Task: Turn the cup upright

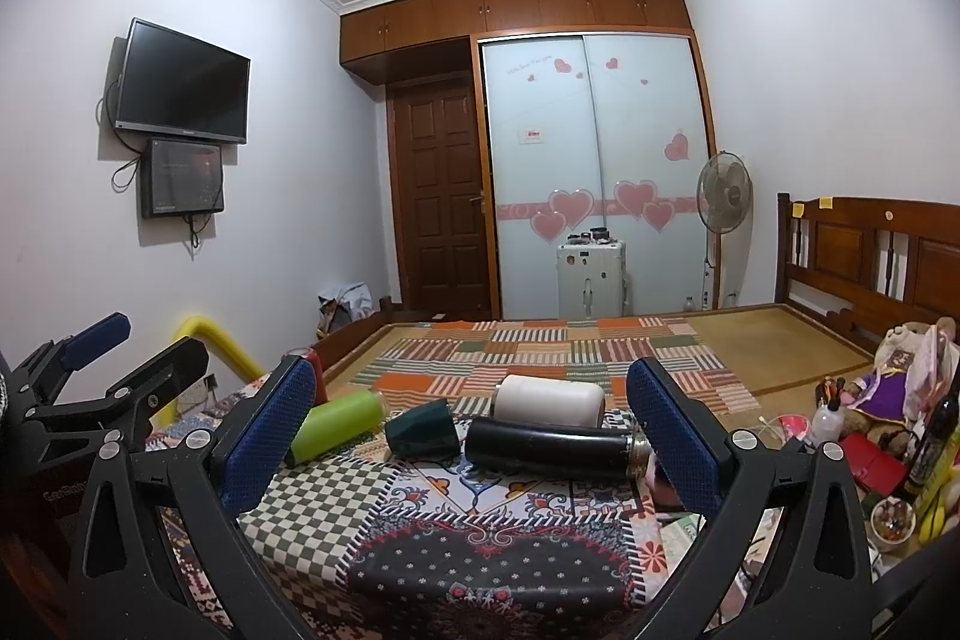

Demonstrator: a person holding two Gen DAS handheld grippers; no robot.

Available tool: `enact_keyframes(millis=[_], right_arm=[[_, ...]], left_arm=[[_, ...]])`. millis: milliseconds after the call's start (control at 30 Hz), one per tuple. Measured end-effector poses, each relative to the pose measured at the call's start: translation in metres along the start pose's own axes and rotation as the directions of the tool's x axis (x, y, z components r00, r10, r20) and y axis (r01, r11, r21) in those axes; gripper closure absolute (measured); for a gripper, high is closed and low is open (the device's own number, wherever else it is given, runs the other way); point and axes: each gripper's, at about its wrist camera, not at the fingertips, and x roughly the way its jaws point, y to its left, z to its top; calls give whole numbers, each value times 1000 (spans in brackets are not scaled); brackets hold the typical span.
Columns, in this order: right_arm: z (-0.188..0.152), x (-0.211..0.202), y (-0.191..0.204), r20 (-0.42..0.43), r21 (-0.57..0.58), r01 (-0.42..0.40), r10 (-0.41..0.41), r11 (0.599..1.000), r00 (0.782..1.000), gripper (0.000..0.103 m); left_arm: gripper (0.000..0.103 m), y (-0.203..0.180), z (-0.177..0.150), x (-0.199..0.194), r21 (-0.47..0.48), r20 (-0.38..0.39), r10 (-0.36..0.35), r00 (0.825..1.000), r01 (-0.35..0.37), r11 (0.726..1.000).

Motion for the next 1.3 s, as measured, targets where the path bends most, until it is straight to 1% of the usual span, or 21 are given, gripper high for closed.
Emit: enact_keyframes(millis=[1300], right_arm=[[0,3,11,3,-7,-21,21,1000,1000,0]], left_arm=[[0,3,-3,0,-3,-5,3,1000,-3,1000]])
